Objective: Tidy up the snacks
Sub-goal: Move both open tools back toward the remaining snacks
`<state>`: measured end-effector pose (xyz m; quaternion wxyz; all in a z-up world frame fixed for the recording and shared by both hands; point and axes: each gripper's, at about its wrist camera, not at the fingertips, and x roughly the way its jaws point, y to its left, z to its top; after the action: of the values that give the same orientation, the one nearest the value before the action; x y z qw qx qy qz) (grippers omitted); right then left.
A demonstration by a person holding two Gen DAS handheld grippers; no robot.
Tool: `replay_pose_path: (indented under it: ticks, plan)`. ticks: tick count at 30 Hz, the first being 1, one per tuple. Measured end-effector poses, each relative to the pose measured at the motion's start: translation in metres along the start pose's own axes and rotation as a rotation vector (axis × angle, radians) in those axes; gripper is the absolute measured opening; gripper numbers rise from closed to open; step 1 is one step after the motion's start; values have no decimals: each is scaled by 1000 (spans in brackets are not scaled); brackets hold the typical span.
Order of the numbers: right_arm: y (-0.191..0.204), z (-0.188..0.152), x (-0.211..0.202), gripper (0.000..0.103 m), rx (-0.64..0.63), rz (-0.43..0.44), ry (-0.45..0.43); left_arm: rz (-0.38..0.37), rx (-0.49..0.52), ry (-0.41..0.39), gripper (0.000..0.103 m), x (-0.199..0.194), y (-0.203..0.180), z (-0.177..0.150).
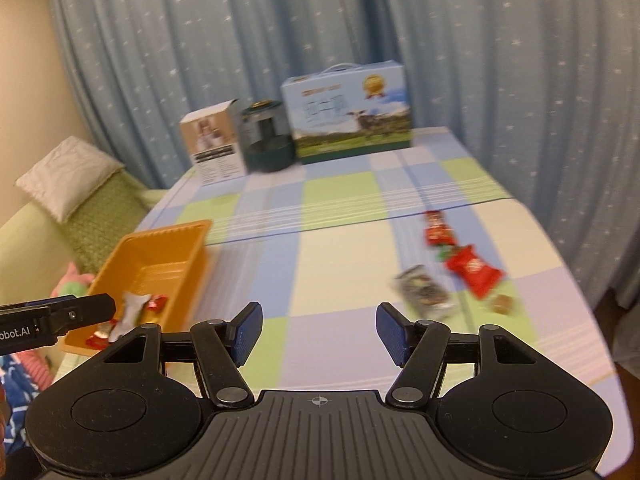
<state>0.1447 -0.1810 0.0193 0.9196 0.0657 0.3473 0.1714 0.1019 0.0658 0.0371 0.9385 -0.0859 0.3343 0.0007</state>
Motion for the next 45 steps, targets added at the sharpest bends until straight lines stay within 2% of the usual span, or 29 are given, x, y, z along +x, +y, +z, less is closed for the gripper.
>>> replay_pose_path:
  ticks: [9, 19, 30, 45]
  plan:
    - [-52, 3, -22, 65, 55, -75, -37, -22, 78, 17, 75, 21, -53, -1]
    - [-91, 4, -18, 66, 85, -132, -40, -30, 135, 31, 81, 52, -86, -4]
    - [-128, 1, 9, 66, 84, -175, -8, -40, 161, 72, 82, 101, -106, -5]
    - [-169, -5, 67, 66, 24, -167, 36, -44, 162, 79, 88, 161, -123, -9]
